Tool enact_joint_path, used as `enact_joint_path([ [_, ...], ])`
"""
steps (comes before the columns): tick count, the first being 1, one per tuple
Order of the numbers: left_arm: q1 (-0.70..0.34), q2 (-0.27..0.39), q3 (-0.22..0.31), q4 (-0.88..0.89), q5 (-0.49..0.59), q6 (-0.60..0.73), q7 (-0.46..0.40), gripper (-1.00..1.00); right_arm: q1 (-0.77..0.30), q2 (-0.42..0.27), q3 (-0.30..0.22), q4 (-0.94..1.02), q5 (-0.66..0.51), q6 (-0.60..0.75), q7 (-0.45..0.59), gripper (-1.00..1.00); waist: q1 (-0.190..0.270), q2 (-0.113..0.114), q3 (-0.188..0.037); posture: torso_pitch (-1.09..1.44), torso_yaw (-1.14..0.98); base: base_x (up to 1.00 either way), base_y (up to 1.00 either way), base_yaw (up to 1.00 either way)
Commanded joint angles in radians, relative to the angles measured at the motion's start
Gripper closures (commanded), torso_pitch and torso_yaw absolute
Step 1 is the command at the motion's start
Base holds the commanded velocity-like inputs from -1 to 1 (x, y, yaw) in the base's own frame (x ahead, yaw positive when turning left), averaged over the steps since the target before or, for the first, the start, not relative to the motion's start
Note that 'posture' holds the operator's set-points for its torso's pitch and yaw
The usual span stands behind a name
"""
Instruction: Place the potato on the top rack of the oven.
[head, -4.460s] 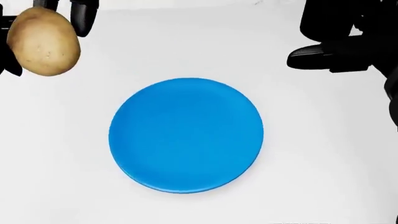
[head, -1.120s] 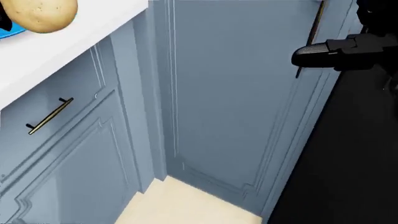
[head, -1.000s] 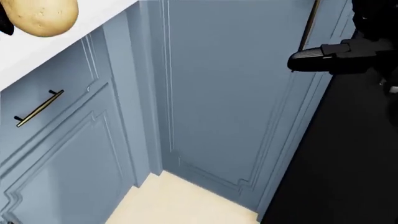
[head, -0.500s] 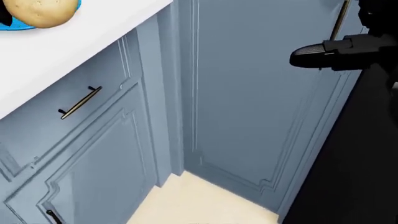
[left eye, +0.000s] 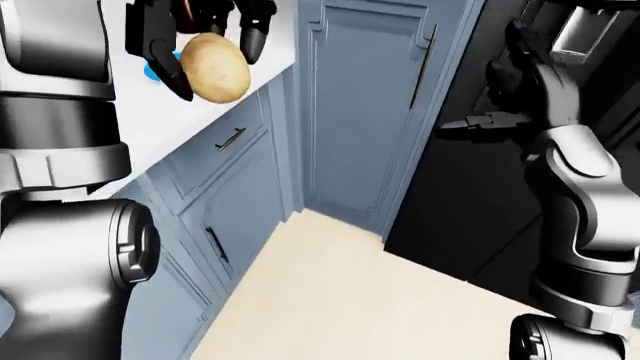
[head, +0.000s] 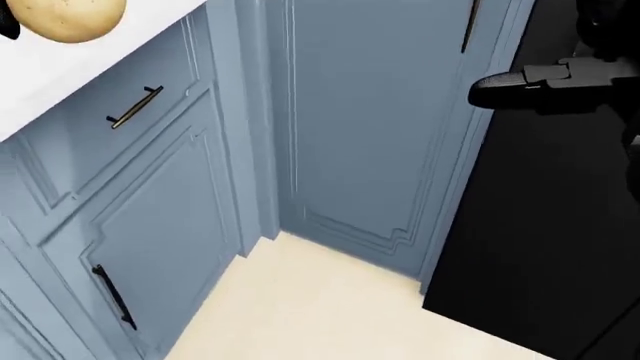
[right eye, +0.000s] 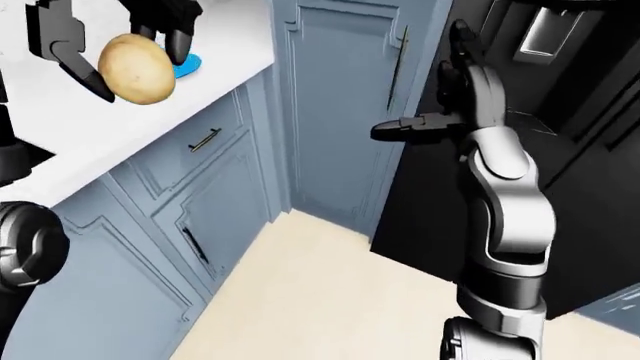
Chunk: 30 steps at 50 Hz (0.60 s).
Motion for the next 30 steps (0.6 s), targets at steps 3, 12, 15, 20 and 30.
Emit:
enact_joint_path([
  [3,-0.036,0.015,0.019,-0.023,-0.005,-0.003,0.022,0.95,-0.026,-0.012,-0.002,-0.041,0.024,-0.018,-0.001,-1.00,-0.016,0.070,-0.034,0.00,0.00,0.00,0.00,-1.00],
  [12,-0.041,0.016,0.019,-0.020,-0.007,-0.003,0.023,0.95,-0.026,-0.017,-0.003,-0.033,0.031,-0.027,-0.006,-1.00,-0.030,0.054,-0.021,0.00,0.00,0.00,0.00,-1.00],
  [15,-0.046,0.014,0.018,-0.018,-0.005,-0.002,0.021,0.95,-0.024,-0.019,-0.003,-0.034,0.034,-0.026,-0.007,-1.00,-0.026,0.019,-0.023,0.00,0.00,0.00,0.00,-1.00],
  [20,-0.039,0.013,0.019,-0.020,-0.005,-0.008,0.025,0.95,-0.020,-0.016,0.002,-0.022,0.034,-0.043,-0.006,-1.00,-0.039,-0.040,-0.045,0.00,0.00,0.00,0.00,-1.00],
  [30,-0.039,0.017,0.021,-0.021,-0.007,-0.009,0.020,0.96,-0.022,-0.018,-0.001,-0.043,0.041,-0.021,-0.007,-1.00,-0.017,0.115,-0.018,0.00,0.00,0.00,0.00,-1.00],
])
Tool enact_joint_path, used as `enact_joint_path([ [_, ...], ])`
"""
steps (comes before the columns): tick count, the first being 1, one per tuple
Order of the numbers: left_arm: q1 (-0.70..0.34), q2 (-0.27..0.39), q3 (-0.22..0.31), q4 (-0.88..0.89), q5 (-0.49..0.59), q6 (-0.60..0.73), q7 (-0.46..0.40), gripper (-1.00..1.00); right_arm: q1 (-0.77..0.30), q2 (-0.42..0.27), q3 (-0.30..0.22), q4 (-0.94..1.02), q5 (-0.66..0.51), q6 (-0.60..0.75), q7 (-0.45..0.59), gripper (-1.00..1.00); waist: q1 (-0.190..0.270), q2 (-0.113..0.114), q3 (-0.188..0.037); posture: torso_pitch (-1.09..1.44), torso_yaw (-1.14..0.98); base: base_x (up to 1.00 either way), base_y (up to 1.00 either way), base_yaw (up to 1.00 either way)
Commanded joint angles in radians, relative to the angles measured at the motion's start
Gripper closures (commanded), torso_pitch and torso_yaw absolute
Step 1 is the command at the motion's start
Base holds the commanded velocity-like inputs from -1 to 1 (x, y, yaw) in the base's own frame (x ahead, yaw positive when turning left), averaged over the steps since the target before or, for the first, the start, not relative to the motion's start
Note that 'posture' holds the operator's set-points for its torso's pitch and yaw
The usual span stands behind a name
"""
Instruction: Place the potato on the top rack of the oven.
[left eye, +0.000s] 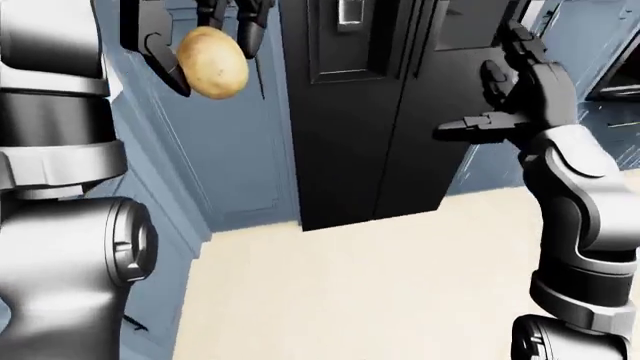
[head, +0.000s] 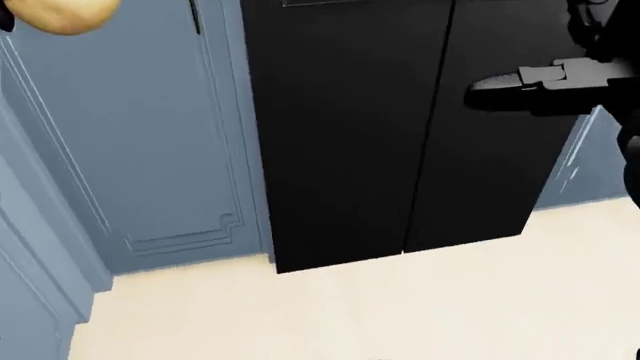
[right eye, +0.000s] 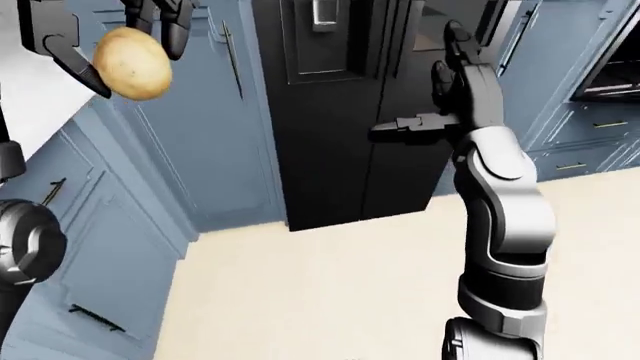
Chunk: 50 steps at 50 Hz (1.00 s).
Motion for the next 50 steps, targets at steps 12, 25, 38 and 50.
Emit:
enact_joint_path([
  [12,-0.029,0.011,0.013,-0.020,-0.008,-0.006,0.014,0.96,-0.029,-0.013,-0.013,-0.026,0.005,-0.035,-0.005,-1.00,-0.001,-0.098,-0.037,0.00,0.00,0.00,0.00,-1.00],
  [25,-0.006,0.005,0.014,-0.030,-0.004,-0.005,0.021,0.95,-0.026,-0.012,-0.011,-0.020,0.009,-0.045,-0.008,-1.00,-0.012,-0.089,-0.027,0.00,0.00,0.00,0.00,-1.00],
  [38,-0.023,0.019,0.016,0.014,0.015,-0.020,0.054,0.95,-0.030,-0.006,-0.003,-0.002,-0.014,-0.056,-0.020,-1.00,0.006,-0.060,-0.027,0.00,0.00,0.00,0.00,-0.58],
  [50,-0.023,0.020,0.015,0.021,0.016,-0.019,0.061,0.95,-0.035,-0.007,-0.018,-0.015,0.017,-0.047,-0.023,-1.00,0.034,-0.128,-0.035,0.00,0.00,0.00,0.00,0.00],
])
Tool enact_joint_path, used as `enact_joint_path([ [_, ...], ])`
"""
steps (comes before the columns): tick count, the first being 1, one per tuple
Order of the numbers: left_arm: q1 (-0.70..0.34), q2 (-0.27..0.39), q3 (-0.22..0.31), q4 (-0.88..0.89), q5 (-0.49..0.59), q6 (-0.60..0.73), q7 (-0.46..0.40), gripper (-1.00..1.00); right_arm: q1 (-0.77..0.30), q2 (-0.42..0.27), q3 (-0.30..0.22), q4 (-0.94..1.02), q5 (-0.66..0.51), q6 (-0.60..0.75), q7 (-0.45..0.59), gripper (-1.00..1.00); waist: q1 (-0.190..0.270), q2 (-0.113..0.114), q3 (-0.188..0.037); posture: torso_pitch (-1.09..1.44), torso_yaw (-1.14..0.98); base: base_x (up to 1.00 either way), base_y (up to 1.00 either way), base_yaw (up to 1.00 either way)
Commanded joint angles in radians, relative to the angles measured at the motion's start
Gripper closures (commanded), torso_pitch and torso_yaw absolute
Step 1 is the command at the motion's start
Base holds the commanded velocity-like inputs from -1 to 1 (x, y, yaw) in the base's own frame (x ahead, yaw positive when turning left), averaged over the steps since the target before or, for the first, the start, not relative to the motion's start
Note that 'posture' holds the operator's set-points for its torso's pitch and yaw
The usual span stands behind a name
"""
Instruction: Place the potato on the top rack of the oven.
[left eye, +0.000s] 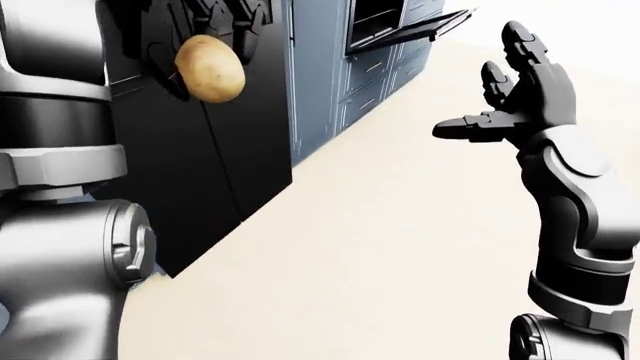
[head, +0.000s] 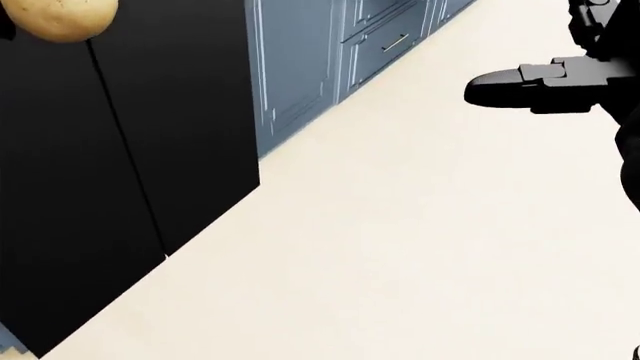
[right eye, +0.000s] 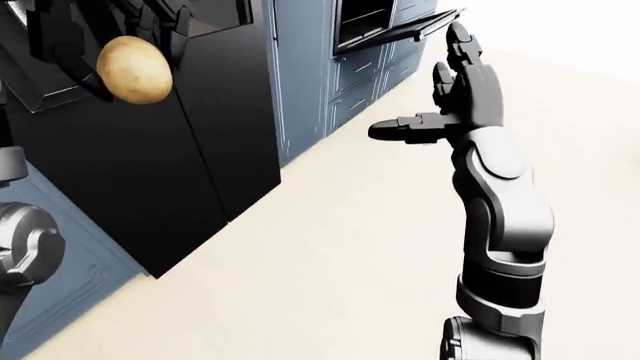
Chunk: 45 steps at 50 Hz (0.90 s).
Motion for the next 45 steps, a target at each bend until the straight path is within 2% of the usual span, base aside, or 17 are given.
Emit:
enact_joint_path([
  [1,-0.040,0.009,0.013,-0.029,-0.007,0.000,0.020,0.95,-0.032,-0.017,-0.014,-0.036,0.010,-0.034,-0.001,-1.00,0.001,-0.001,-0.033,0.00,0.00,0.02,0.00,0.00],
  [2,-0.040,0.008,0.012,-0.032,-0.008,-0.002,0.017,0.95,-0.031,-0.019,-0.012,-0.035,0.009,-0.036,-0.003,-1.00,-0.003,0.008,-0.060,0.00,0.00,0.27,0.00,0.00],
  [4,-0.044,0.008,0.011,-0.029,-0.007,-0.007,0.016,0.95,-0.031,-0.020,-0.011,-0.036,0.010,-0.038,-0.006,-1.00,-0.015,0.025,-0.016,0.00,0.00,0.34,0.00,0.00],
  [8,-0.047,0.008,0.012,-0.022,-0.006,-0.010,0.016,0.95,-0.029,-0.021,-0.006,-0.028,0.004,-0.047,-0.008,-1.00,-0.022,0.037,0.004,0.00,0.00,0.50,0.00,0.00],
  [12,-0.048,0.008,0.012,-0.018,-0.005,-0.015,0.020,0.96,-0.029,-0.022,-0.006,-0.024,0.003,-0.048,-0.007,-1.00,-0.015,0.004,-0.020,0.00,0.00,0.56,0.00,0.00],
  [14,-0.048,0.007,0.012,-0.013,-0.004,-0.018,0.024,0.96,-0.030,-0.024,-0.007,-0.020,-0.001,-0.052,-0.008,-1.00,-0.010,-0.045,-0.039,0.00,0.00,0.56,0.00,0.00],
  [15,-0.050,0.006,0.012,-0.015,-0.004,-0.015,0.022,0.96,-0.030,-0.024,-0.009,-0.024,0.004,-0.045,-0.007,-1.00,-0.015,-0.019,-0.029,0.00,0.00,0.56,0.00,0.00],
  [17,-0.040,0.002,0.012,-0.030,-0.005,-0.012,0.017,0.96,-0.027,-0.023,-0.006,-0.025,0.002,-0.046,-0.007,-1.00,-0.011,-0.031,-0.022,0.00,0.00,0.57,0.00,0.00],
  [24,-0.031,0.006,0.013,-0.031,-0.003,-0.018,0.019,0.95,-0.024,-0.020,-0.004,-0.024,0.000,-0.049,-0.005,-1.00,-0.027,0.020,-0.024,0.00,0.00,0.56,0.00,0.00],
  [26,-0.029,0.004,0.014,-0.032,-0.003,-0.017,0.020,0.95,-0.025,-0.020,-0.005,-0.023,0.000,-0.048,-0.005,-1.00,-0.036,0.048,-0.035,0.00,0.00,0.56,0.00,0.00],
  [28,-0.026,0.001,0.014,-0.037,-0.002,-0.011,0.021,0.95,-0.024,-0.019,-0.004,-0.023,0.000,-0.049,-0.005,-1.00,-0.042,0.097,-0.051,0.00,0.00,0.56,0.00,0.00],
  [29,-0.025,-0.001,0.013,-0.037,-0.002,-0.009,0.021,0.96,-0.024,-0.019,-0.005,-0.024,0.001,-0.047,-0.004,-1.00,-0.033,0.086,-0.046,0.00,0.00,0.57,0.00,0.00],
  [31,-0.025,-0.002,0.011,-0.031,-0.001,-0.012,0.027,0.96,-0.025,-0.020,-0.009,-0.028,0.003,-0.043,-0.006,-1.00,-0.038,0.107,-0.009,0.00,0.00,0.57,0.00,0.00],
  [33,-0.036,-0.003,0.010,-0.025,0.000,-0.012,0.024,0.96,-0.026,-0.021,-0.010,-0.024,0.004,-0.045,-0.005,-1.00,-0.025,0.098,-0.026,0.00,0.00,0.57,0.00,0.00],
  [39,-0.046,-0.003,0.011,-0.023,0.000,-0.011,0.021,0.95,-0.030,-0.024,-0.011,-0.021,0.007,-0.045,-0.010,-1.00,-0.009,0.056,-0.024,0.00,0.00,0.56,0.00,0.00],
  [44,-0.034,-0.005,0.010,-0.023,0.000,-0.014,0.028,0.95,-0.030,-0.027,-0.008,-0.015,0.001,-0.049,-0.014,-1.00,-0.002,-0.019,-0.061,0.00,0.00,0.56,0.00,0.00],
  [45,-0.032,-0.004,0.012,-0.021,-0.002,-0.018,0.030,0.95,-0.031,-0.026,-0.009,-0.013,0.001,-0.048,-0.014,-1.00,-0.010,-0.015,-0.025,0.00,0.00,0.56,0.00,0.00],
])
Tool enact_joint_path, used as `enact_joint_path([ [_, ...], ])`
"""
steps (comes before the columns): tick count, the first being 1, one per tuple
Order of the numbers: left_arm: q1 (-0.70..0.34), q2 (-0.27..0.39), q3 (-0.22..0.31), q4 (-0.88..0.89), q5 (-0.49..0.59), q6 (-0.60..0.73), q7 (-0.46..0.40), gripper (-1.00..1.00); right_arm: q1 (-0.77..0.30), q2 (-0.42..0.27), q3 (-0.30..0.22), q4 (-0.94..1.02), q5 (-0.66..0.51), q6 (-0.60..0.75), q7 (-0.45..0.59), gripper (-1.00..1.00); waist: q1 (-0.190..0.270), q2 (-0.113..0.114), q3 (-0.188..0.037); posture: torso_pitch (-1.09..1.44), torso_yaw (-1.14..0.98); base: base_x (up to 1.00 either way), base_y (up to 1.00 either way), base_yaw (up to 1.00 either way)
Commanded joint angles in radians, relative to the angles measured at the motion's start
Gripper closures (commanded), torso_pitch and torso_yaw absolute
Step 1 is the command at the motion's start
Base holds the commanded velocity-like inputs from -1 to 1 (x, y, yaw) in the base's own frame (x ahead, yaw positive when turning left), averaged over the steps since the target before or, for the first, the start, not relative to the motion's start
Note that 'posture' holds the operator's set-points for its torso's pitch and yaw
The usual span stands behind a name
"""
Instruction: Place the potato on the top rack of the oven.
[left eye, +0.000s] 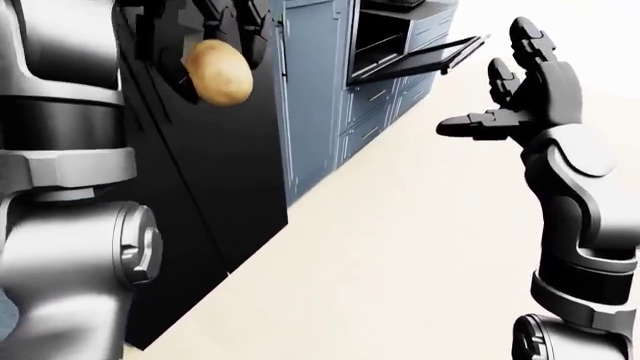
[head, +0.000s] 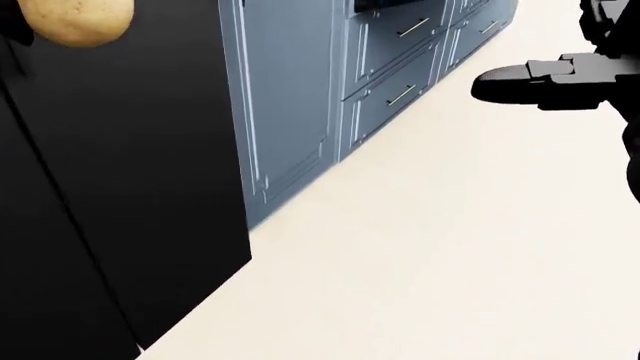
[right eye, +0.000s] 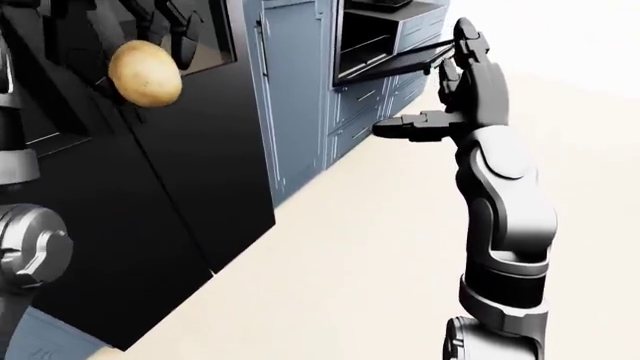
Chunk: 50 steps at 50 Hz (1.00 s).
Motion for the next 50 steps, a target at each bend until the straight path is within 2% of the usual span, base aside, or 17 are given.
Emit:
enact_joint_path([
  [1,-0.043,0.021,0.016,-0.012,-0.002,-0.009,0.018,0.95,-0.033,-0.013,-0.005,-0.029,-0.001,-0.015,-0.004,-1.00,0.009,-0.026,-0.017,0.00,0.00,0.57,0.00,0.00],
  [3,-0.053,0.020,0.016,-0.010,-0.002,-0.004,0.012,0.95,-0.035,-0.011,-0.004,-0.023,-0.003,-0.019,-0.004,-1.00,-0.003,-0.016,-0.040,0.00,0.00,0.57,0.00,0.00],
  [10,-0.050,0.023,0.017,-0.010,-0.002,-0.006,0.013,0.95,-0.037,-0.012,0.001,-0.016,-0.018,-0.026,-0.011,-1.00,-0.011,0.006,-0.037,0.00,0.00,0.39,0.00,0.00],
  [13,-0.058,0.026,0.016,-0.006,-0.001,-0.010,0.010,0.95,-0.037,-0.014,0.001,-0.017,-0.024,-0.022,-0.012,-1.00,-0.011,0.078,-0.047,0.00,0.00,0.00,0.00,0.00],
  [14,-0.062,0.026,0.017,-0.004,-0.002,-0.007,0.008,0.96,-0.038,-0.015,0.001,-0.014,-0.027,-0.024,-0.012,-1.00,-0.018,0.081,-0.084,0.00,0.00,-0.53,0.00,0.00],
  [16,-0.061,0.026,0.016,-0.001,0.000,-0.010,0.010,0.96,-0.040,-0.013,0.002,-0.003,-0.035,-0.036,-0.014,-1.00,0.005,0.099,-0.041,0.00,0.00,-0.27,0.00,0.00],
  [23,-0.075,0.026,0.015,0.009,0.002,-0.012,0.011,0.95,-0.035,-0.012,-0.012,-0.013,-0.016,-0.058,-0.006,-1.00,0.008,0.036,0.000,0.00,0.00,0.00,0.00,0.00],
  [25,-0.088,0.029,0.015,0.019,0.002,-0.014,0.009,0.95,-0.033,-0.012,-0.015,-0.015,-0.006,-0.052,-0.006,-1.00,0.007,-0.012,-0.016,0.00,0.00,0.00,0.00,0.00],
  [26,-0.088,0.030,0.015,0.020,0.002,-0.016,0.009,0.95,-0.034,-0.009,-0.019,-0.011,0.003,-0.046,-0.008,-1.00,-0.019,-0.063,-0.050,0.00,0.00,-0.13,0.00,-0.73],
  [27,-0.086,0.031,0.017,0.018,0.001,-0.016,0.009,0.95,-0.034,-0.011,-0.021,-0.013,0.009,-0.040,-0.011,-1.00,-0.022,-0.026,-0.053,0.00,0.00,-0.27,0.00,-1.00],
  [30,-0.084,0.032,0.017,0.009,0.000,-0.014,0.003,0.96,-0.032,-0.013,-0.018,-0.018,0.016,-0.040,-0.014,-1.00,-0.028,-0.054,-0.082,0.00,0.00,-0.27,0.00,-1.00],
  [36,-0.089,0.034,0.017,0.022,0.001,-0.022,0.009,0.95,-0.031,-0.020,-0.015,-0.019,0.025,-0.040,-0.020,-1.00,-0.009,0.009,-0.061,0.00,0.00,-0.29,0.00,-1.00],
  [39,-0.097,0.035,0.016,0.030,0.001,-0.025,0.012,0.96,-0.030,-0.021,-0.013,-0.017,0.024,-0.040,-0.021,-1.00,-0.005,0.090,-0.071,0.00,0.00,-0.29,0.00,-1.00],
  [40,-0.097,0.034,0.016,0.031,0.001,-0.024,0.014,0.96,-0.030,-0.021,-0.014,-0.017,0.025,-0.041,-0.021,-1.00,-0.006,0.133,-0.106,0.00,0.00,-0.29,0.00,-1.00],
  [41,-0.095,0.034,0.016,0.031,0.001,-0.025,0.015,0.95,-0.030,-0.022,-0.015,-0.021,0.026,-0.037,-0.022,-1.00,0.006,0.093,-0.076,0.00,0.00,-0.30,0.00,-1.00],
  [43,-0.093,0.032,0.016,0.026,0.001,-0.021,0.012,0.96,-0.032,-0.023,-0.015,-0.013,0.025,-0.042,-0.022,-1.00,-0.006,0.104,-0.076,0.00,0.00,-0.30,0.00,-1.00],
  [50,-0.091,0.028,0.015,0.014,0.000,-0.016,0.006,0.96,-0.034,-0.024,-0.016,-0.006,0.022,-0.047,-0.030,-1.00,-0.022,0.046,-0.066,0.00,0.00,-0.30,0.00,-1.00],
])
